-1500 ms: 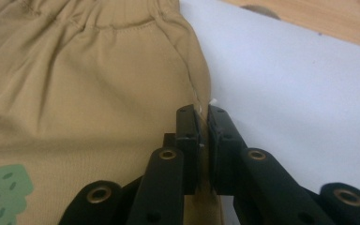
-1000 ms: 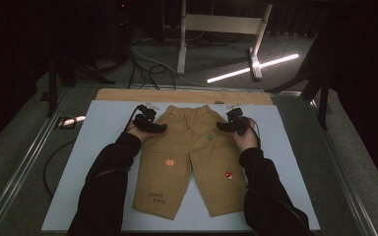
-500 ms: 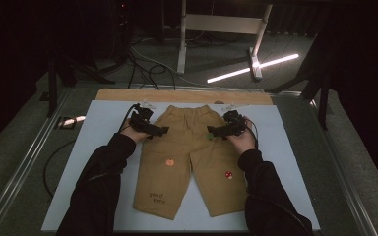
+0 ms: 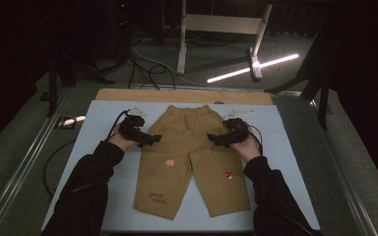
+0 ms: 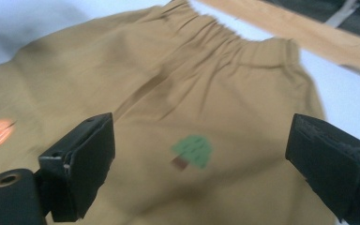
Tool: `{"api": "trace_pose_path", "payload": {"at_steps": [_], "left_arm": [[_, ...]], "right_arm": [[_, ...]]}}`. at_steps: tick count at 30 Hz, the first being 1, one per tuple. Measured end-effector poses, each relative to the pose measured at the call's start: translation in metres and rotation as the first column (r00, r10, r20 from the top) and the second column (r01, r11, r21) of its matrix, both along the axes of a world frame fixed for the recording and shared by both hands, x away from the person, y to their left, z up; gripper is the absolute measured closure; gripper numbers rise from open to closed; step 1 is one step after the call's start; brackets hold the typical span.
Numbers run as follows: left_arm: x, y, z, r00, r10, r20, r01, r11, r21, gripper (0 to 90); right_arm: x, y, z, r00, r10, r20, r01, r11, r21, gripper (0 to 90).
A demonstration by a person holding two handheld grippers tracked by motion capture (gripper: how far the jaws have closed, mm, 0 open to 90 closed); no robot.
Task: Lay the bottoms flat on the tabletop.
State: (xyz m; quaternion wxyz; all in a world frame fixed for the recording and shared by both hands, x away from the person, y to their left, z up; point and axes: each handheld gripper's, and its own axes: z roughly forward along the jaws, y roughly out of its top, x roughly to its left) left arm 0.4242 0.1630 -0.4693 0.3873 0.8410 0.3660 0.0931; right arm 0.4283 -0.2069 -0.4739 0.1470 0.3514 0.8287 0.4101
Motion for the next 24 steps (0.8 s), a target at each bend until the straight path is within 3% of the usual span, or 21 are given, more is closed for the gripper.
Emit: {"api": "trace_pose_path", "payload": {"at_steps": [3,9,11,15,19,24], "left_arm": [[-0.008,0.003,0.002,0.9999,-0.014,0.007,0.014,0.9996,-0.023,0.1],[-0.025,0.007,0.002,0.9991,-0.04,0.013,0.041,0.9992,-0.006,0.1],[-0.034,0.01,0.0,0.9989,-0.041,0.022,0.041,0.999,-0.017,0.1],[-0.045,0.013,-0.01,0.9988,-0.045,0.018,0.045,0.9989,-0.011,0.1],[-0.054,0.016,-0.016,0.9984,-0.055,0.012,0.055,0.9985,0.001,0.1],[-0.077,0.027,-0.024,0.9981,-0.059,0.019,0.059,0.9983,0.001,0.1]], "right_arm": [[-0.006,0.0,0.0,0.9999,0.016,0.0,-0.016,1.0,-0.019,8.8],[-0.024,-0.005,-0.004,0.9992,0.034,0.022,-0.035,0.999,0.029,8.2],[-0.034,-0.007,-0.003,0.9988,0.044,0.023,-0.045,0.997,0.064,8.3],[-0.047,-0.009,-0.002,0.9972,0.069,0.029,-0.071,0.994,0.079,8.4],[-0.06,-0.011,-0.005,0.9944,0.09,0.056,-0.093,0.994,0.055,8.7],[-0.076,-0.016,-0.009,0.9914,0.114,0.065,-0.118,0.991,0.059,8.7]]}}
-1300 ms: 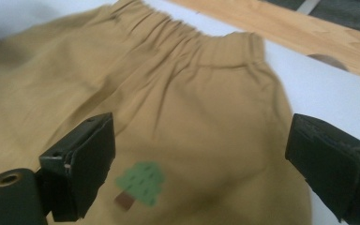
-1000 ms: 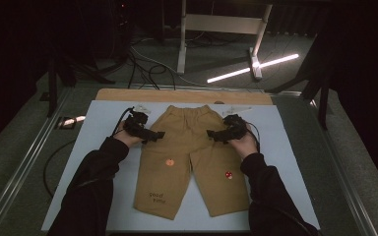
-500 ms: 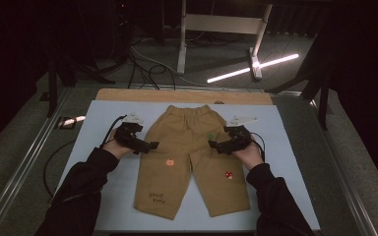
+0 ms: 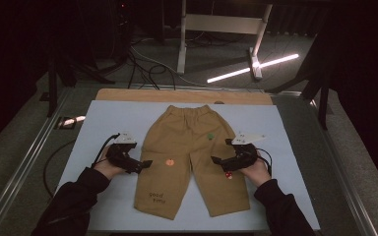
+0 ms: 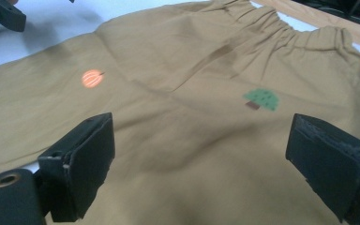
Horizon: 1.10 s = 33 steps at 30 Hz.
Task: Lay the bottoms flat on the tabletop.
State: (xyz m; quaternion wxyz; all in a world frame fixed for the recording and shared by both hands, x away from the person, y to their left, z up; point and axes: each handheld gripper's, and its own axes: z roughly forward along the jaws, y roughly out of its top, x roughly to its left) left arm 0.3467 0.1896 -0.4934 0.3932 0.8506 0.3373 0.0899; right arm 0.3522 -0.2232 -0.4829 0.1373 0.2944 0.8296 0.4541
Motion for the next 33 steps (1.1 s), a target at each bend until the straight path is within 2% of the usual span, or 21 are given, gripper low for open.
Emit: {"api": "trace_pose_path", "payload": {"at_steps": [4,7,10,13,15,16,18,22,23,25,30,33], "left_arm": [[-0.013,0.007,0.0,1.0,-0.006,0.007,0.006,1.0,0.003,0.1],[-0.026,0.012,0.0,0.9998,-0.004,0.018,0.004,1.0,-0.003,0.1],[-0.039,0.019,-0.002,0.9997,0.006,0.025,-0.005,0.9999,-0.009,0.1],[-0.052,0.024,-0.005,0.9996,0.0,0.028,0.0,0.9999,0.013,0.1],[-0.059,0.028,-0.006,0.9996,0.002,0.029,-0.002,1.0,0.007,0.1],[-0.063,0.029,-0.005,0.9994,0.0,0.034,0.001,1.0,-0.001,0.1],[-0.068,0.034,-0.003,0.9987,0.007,0.05,-0.007,1.0,0.0,0.1],[-0.078,0.042,-0.001,0.9982,0.02,0.056,-0.021,0.9998,0.001,0.1],[-0.08,0.043,-0.002,0.9983,0.024,0.053,-0.024,0.9997,-0.005,0.1],[-0.084,0.046,-0.002,0.9984,0.031,0.047,-0.03,0.9995,-0.013,0.1],[-0.093,0.05,-0.004,0.9986,0.026,0.046,-0.025,0.9994,-0.023,0.1],[-0.098,0.052,-0.004,0.9984,0.021,0.053,-0.02,0.9997,-0.01,0.1]], "right_arm": [[-0.01,-0.003,-0.002,1.0,0.007,0.0,-0.007,1.0,0.004,8.7],[-0.021,-0.006,-0.001,0.9996,0.023,0.018,-0.023,1.0,0.008,8.7],[-0.032,-0.006,0.001,0.9993,0.031,0.021,-0.032,0.999,0.031,9.1],[-0.041,-0.005,0.001,0.9983,0.048,0.033,-0.048,0.999,0.002,9.1],[-0.045,-0.005,0.0,0.9983,0.057,0.013,-0.057,0.998,0.008,9.0],[-0.046,-0.006,-0.001,0.9986,0.052,0.0,-0.052,0.999,-0.006,9.0],[-0.048,-0.007,-0.002,0.9989,0.042,-0.021,-0.042,0.999,-0.002,9.0],[-0.051,-0.01,-0.004,0.9991,0.03,-0.031,-0.03,1.0,0.008,9.0],[-0.056,-0.012,-0.005,0.9997,0.021,-0.01,-0.021,1.0,0.005,9.0],[-0.061,-0.015,-0.005,0.9998,0.019,0.004,-0.019,1.0,-0.003,9.0],[-0.073,-0.025,-0.007,0.9994,0.033,0.014,-0.032,0.999,-0.013,9.0],[-0.079,-0.032,-0.007,0.9992,0.037,0.018,-0.036,0.999,-0.019,9.0]]}}
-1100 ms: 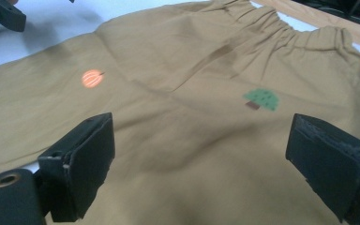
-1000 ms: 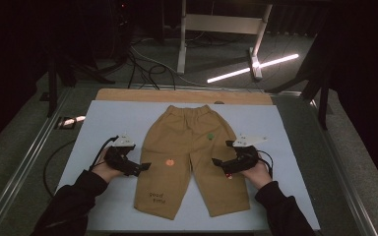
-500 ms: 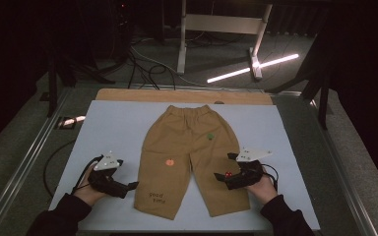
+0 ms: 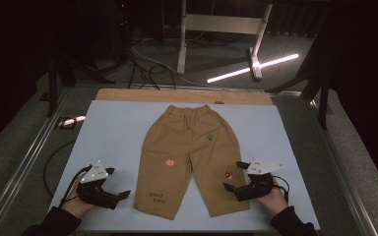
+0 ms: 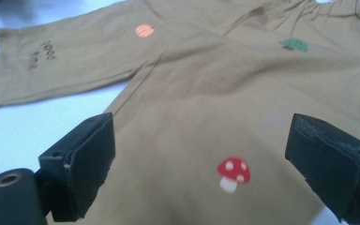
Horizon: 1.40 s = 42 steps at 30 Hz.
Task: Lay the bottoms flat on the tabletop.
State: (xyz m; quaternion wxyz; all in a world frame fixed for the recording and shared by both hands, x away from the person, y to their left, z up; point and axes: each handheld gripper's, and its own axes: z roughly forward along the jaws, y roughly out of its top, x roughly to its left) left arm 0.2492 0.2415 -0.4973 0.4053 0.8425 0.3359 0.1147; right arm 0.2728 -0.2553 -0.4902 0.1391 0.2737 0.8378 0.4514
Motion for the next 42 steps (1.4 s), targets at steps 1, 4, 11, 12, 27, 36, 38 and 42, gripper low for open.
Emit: {"api": "trace_pose_path", "payload": {"at_steps": [1,4,11,12,27,36,38,42], "left_arm": [[-0.001,0.0,-0.001,1.0,0.001,0.002,-0.001,1.0,0.005,0.2],[-0.004,0.002,-0.003,1.0,0.001,-0.005,0.0,0.9999,0.016,0.2],[-0.012,0.002,-0.005,0.9997,-0.022,-0.007,0.022,0.9996,0.017,0.1],[-0.012,0.003,-0.005,0.9997,-0.023,-0.005,0.023,0.9997,0.011,0.1],[-0.011,-0.001,-0.004,0.9992,-0.039,0.004,0.039,0.9992,-0.003,0.2],[-0.011,-0.001,-0.002,0.9983,-0.057,0.007,0.058,0.9982,-0.015,0.2],[-0.012,-0.002,-0.001,0.9982,-0.059,0.012,0.059,0.998,-0.02,0.2],[-0.012,-0.003,-0.002,0.9982,-0.059,0.007,0.059,0.9982,-0.015,0.2]], "right_arm": [[-0.002,-0.002,0.0,1.0,-0.007,0.006,0.007,1.0,-0.006,9.0],[-0.009,-0.007,-0.003,0.9998,-0.001,-0.018,0.001,1.0,-0.002,9.0],[-0.023,-0.017,-0.005,0.9997,-0.015,-0.019,0.015,1.0,-0.005,9.0],[-0.024,-0.019,-0.005,0.9997,-0.018,-0.016,0.018,1.0,0.004,9.0],[-0.024,-0.035,-0.012,0.9927,-0.12,-0.014,0.12,0.993,0.005,9.1],[-0.025,-0.034,-0.01,0.993,-0.118,-0.004,0.118,0.993,0.016,9.1],[-0.025,-0.034,-0.01,0.9931,-0.117,-0.003,0.117,0.993,0.014,9.1],[-0.026,-0.033,-0.01,0.9943,-0.107,0.004,0.107,0.994,0.007,9.1]]}}
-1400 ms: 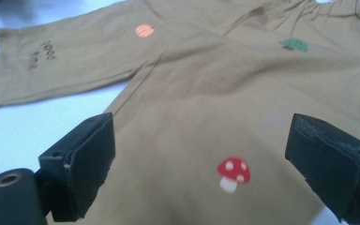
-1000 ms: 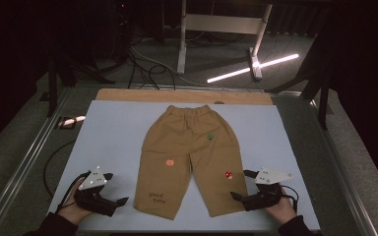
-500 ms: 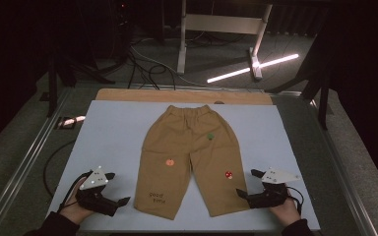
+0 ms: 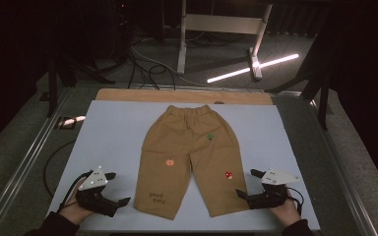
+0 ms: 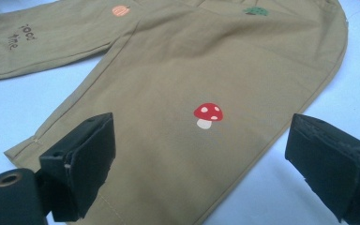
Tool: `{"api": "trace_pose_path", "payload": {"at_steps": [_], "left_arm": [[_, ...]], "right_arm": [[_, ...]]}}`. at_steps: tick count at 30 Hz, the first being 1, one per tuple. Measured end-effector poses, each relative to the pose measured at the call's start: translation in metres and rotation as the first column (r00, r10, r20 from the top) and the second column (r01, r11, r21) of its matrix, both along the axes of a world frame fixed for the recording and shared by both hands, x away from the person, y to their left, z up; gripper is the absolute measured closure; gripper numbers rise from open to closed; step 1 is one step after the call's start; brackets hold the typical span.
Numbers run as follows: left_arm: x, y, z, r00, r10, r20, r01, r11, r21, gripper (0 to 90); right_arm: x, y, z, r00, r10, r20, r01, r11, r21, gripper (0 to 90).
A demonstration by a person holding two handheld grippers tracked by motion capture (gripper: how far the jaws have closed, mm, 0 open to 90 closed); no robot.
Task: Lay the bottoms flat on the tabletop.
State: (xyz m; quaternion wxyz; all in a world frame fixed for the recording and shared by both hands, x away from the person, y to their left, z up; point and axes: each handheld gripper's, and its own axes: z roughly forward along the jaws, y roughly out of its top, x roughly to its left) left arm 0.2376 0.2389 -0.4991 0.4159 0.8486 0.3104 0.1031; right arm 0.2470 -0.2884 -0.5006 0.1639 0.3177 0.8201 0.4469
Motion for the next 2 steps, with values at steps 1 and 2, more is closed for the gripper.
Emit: {"api": "trace_pose_path", "payload": {"at_steps": [1,2], "left_arm": [[0.0002,-0.0003,-0.0003,1.0,0.001,0.0,-0.001,1.0,0.001,0.2],[0.0003,-0.0005,-0.0005,1.0,0.001,-0.002,-0.001,1.0,0.002,0.2]], "right_arm": [[-0.0002,0.0,0.0,1.0,0.0,-0.003,0.0,1.0,-0.007,9.1],[0.0001,-0.0001,-0.0007,1.0,0.004,0.0,-0.004,1.0,0.0,9.1]]}}
